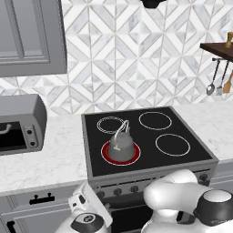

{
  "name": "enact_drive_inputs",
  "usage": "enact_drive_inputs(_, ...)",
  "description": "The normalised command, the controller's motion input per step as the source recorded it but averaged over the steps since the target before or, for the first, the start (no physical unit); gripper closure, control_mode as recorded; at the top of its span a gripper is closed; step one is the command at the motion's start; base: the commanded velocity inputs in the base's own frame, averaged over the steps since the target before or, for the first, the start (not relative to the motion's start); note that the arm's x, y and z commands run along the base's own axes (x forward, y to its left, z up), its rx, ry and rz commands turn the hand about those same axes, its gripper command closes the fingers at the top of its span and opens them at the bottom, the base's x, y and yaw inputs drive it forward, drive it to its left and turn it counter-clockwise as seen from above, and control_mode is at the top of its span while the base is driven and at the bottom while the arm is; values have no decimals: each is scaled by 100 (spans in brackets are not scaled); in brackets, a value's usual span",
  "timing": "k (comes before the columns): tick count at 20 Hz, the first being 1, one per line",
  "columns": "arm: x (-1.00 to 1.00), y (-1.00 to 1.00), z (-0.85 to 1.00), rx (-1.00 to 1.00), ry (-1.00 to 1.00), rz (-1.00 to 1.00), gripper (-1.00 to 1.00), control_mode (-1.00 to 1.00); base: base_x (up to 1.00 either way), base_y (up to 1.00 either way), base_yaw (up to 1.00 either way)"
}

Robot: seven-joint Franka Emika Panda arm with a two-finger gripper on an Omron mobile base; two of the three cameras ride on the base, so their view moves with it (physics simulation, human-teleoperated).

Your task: Turn off the front left burner of the stove.

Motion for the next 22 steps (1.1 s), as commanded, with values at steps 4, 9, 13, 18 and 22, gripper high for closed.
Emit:
enact_drive_inputs(4, 0, 0, -13, -13, 9, 10, -100, -100, 0, 0, 0)
enact_drive_inputs(9, 0, 0, -10, -6, 5, 1, -100, -100, 0, 0, 0)
enact_drive_inputs(13, 0, 0, -15, -4, 0, 0, -100, -100, 0, 0, 0)
enact_drive_inputs(18, 1, -4, -24, -3, 0, 0, -100, -100, 0, 0, 0)
enact_drive_inputs(22, 1, -11, -8, 0, 0, 0, -100, -100, 0, 0, 0)
